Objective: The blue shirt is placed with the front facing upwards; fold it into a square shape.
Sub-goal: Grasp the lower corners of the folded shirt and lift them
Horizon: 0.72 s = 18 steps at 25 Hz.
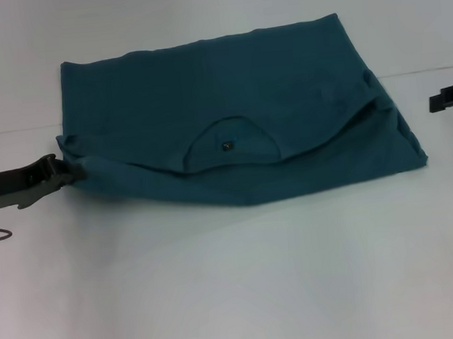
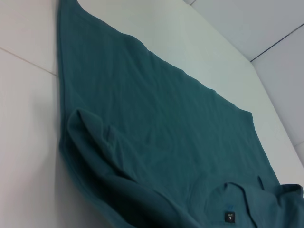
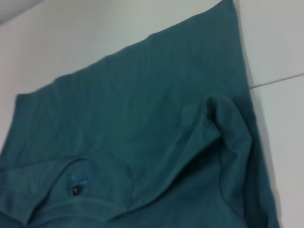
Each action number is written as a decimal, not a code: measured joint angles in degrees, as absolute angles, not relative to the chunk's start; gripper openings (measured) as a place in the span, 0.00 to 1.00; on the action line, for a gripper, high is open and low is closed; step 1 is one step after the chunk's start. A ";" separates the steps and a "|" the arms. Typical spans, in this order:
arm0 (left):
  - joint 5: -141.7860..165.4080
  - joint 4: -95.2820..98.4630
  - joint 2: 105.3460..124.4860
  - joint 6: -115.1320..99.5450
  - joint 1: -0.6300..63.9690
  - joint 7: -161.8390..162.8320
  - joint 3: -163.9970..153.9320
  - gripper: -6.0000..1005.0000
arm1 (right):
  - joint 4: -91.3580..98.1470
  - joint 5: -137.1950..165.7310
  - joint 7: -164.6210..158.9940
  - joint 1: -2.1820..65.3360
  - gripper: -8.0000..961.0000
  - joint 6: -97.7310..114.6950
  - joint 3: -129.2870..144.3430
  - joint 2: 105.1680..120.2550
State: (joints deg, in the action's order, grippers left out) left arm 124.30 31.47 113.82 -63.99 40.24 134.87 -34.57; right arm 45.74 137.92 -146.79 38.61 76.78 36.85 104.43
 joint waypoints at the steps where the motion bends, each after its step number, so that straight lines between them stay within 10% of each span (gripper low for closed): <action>1: 124.28 31.47 113.82 -63.97 40.26 134.96 -34.56 0.01 | 45.18 139.12 -146.96 39.16 0.61 75.79 37.03 104.90; 18: 124.15 31.45 114.25 -63.93 40.26 135.03 -34.54 0.01 | 36.27 147.48 -147.12 42.43 0.60 60.92 39.37 108.68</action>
